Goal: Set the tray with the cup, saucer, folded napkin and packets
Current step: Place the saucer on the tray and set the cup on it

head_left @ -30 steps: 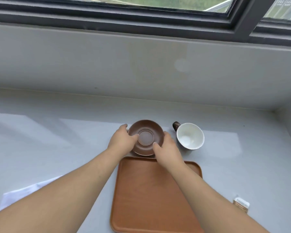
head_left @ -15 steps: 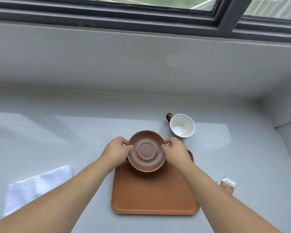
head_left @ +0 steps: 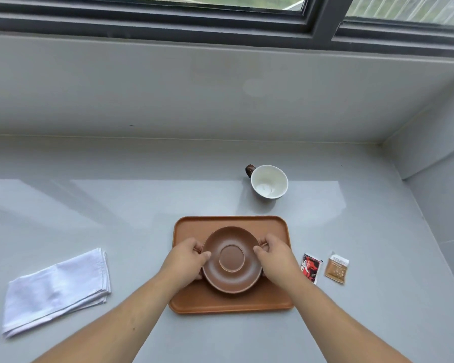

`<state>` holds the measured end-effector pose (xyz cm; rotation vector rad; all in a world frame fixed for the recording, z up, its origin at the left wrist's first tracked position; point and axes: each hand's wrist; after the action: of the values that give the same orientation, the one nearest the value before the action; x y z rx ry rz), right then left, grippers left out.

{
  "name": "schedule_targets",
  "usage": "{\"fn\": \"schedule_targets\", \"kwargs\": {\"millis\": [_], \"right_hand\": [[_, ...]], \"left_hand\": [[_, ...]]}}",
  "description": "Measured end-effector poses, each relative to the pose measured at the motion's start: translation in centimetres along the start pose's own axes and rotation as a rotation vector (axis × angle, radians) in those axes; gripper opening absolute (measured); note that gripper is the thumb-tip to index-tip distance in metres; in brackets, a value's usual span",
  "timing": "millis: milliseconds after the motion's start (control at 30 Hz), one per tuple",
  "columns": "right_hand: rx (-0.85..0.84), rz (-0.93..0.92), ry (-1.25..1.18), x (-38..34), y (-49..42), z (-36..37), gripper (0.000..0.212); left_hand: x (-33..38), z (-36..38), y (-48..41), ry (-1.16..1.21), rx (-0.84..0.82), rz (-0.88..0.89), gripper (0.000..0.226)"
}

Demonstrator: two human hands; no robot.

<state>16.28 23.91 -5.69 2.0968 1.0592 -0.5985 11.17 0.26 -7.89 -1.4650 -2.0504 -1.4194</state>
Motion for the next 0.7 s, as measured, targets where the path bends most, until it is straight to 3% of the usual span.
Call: {"fn": "schedule_targets", "kwargs": {"millis": [433, 600, 700], "right_hand": [[-0.023, 0.008, -0.001, 0.5, -0.8, 0.5, 0.010], [0.020, 0.027, -0.003, 0.1, -1.5, -0.3, 0.006], [0.126, 0.077, -0.073, -0.8, -3.1, -2.3, 0.005]], "left_hand": [[-0.5, 0.1, -0.1, -0.006, 0.014, -0.008, 0.012], [1.5, -0.9, 0.0, -0.335, 0.171, 0.110, 0.019], [4.7, -1.3, -1.1, -0.376, 0.230, 0.218, 0.014]]}}
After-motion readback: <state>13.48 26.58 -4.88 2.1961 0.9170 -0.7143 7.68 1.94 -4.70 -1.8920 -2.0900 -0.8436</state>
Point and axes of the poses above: each hand's wrist, its own y-axis away from the middle knuckle, its own z-axis out of the palm, x = y × z, and after that the axes turned 8 degrees about x, right-handed
